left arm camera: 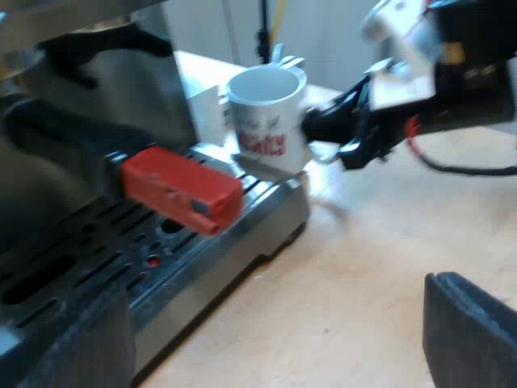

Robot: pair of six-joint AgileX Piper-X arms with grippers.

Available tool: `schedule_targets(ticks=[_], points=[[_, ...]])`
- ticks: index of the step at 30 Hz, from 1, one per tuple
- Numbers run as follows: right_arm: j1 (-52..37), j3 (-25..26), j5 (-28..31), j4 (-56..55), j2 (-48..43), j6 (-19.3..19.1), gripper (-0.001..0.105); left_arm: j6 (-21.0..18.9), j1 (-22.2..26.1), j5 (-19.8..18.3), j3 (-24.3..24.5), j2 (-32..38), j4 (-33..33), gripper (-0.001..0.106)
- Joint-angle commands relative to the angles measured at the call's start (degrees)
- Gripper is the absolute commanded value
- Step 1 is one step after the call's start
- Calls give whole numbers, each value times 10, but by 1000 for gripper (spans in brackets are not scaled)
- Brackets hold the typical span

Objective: Place mug into machine

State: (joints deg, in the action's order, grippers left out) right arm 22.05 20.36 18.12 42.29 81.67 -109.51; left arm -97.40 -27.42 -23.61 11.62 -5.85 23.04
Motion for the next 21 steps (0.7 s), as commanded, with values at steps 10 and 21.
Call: schedule_targets(ticks=[10,21], points=[[0,3,-43,-231,-241,-28,0,4,-2,137,0,0,15,75],[43,3,-109,-439,-457,-26,0,30,-2,141,-15,-9,9,75]])
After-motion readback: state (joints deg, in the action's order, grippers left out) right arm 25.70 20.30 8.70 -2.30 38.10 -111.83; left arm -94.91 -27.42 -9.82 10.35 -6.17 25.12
